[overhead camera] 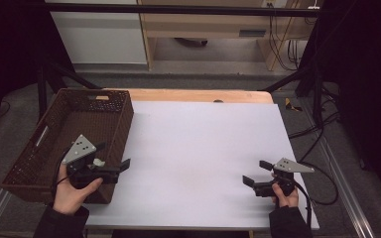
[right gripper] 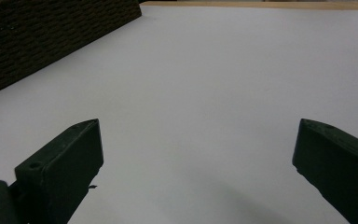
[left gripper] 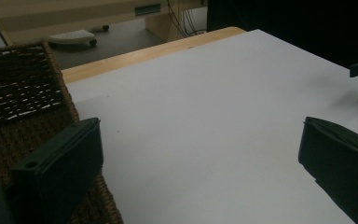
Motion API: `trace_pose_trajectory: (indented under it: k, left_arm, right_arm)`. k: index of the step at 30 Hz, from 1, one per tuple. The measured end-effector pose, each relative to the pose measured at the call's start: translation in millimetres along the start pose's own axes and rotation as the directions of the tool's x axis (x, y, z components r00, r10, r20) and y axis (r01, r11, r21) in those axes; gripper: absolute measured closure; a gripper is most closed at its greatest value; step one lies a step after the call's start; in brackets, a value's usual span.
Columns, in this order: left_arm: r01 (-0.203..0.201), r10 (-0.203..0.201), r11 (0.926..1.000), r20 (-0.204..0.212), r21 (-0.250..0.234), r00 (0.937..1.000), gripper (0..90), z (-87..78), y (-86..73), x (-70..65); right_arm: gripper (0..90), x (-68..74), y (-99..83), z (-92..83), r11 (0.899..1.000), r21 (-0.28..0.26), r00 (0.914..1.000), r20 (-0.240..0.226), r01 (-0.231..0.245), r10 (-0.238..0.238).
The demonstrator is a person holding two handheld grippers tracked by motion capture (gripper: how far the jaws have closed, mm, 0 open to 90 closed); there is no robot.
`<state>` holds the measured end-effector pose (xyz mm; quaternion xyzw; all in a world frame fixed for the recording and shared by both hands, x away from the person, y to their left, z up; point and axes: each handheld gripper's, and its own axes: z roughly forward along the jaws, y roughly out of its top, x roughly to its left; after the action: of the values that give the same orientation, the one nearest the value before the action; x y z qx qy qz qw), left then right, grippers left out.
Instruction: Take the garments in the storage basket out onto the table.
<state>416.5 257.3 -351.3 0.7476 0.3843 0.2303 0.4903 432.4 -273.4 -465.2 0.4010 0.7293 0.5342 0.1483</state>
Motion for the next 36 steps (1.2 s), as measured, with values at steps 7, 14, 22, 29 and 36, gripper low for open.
trace_pose_trajectory:
  k: [7, 14, 22, 29, 36]
  left_arm:
    - [0.012, -0.011, 0.9998, -0.032, 0.015, 0.9994, 0.0, -6.4, -2.4, 9.4]
    - [0.024, -0.022, 0.9992, -0.071, 0.032, 0.9972, 0.0, -11.3, -7.3, 18.7]
    - [0.053, -0.047, 0.9975, -0.119, 0.047, 0.9918, 0.0, -20.4, -16.7, 32.6]
    - [0.084, -0.076, 0.9953, -0.155, 0.047, 0.9850, 0.0, -27.3, -22.7, 44.2]
    - [0.103, -0.088, 0.9915, -0.183, 0.079, 0.9792, 0.0, -29.2, -30.4, 53.2]
  right_arm:
    - [2.3, 0.1, -0.1, 0.1, 1.000, 0.001, 1.0000, 0.000, -0.001, 0.001]
    - [2.3, 0.2, -0.1, 0.1, 1.000, 0.002, 1.0000, 0.000, -0.003, 0.003]
    - [2.3, 0.2, 0.0, 0.0, 1.000, 0.002, 1.0000, -0.001, -0.003, 0.003]
    - [2.3, 0.0, -0.1, 0.1, 1.000, 0.002, 1.0000, 0.001, -0.001, 0.001]
    - [2.3, 0.3, -0.1, 0.1, 1.000, 0.004, 1.0000, 0.001, -0.002, 0.002]
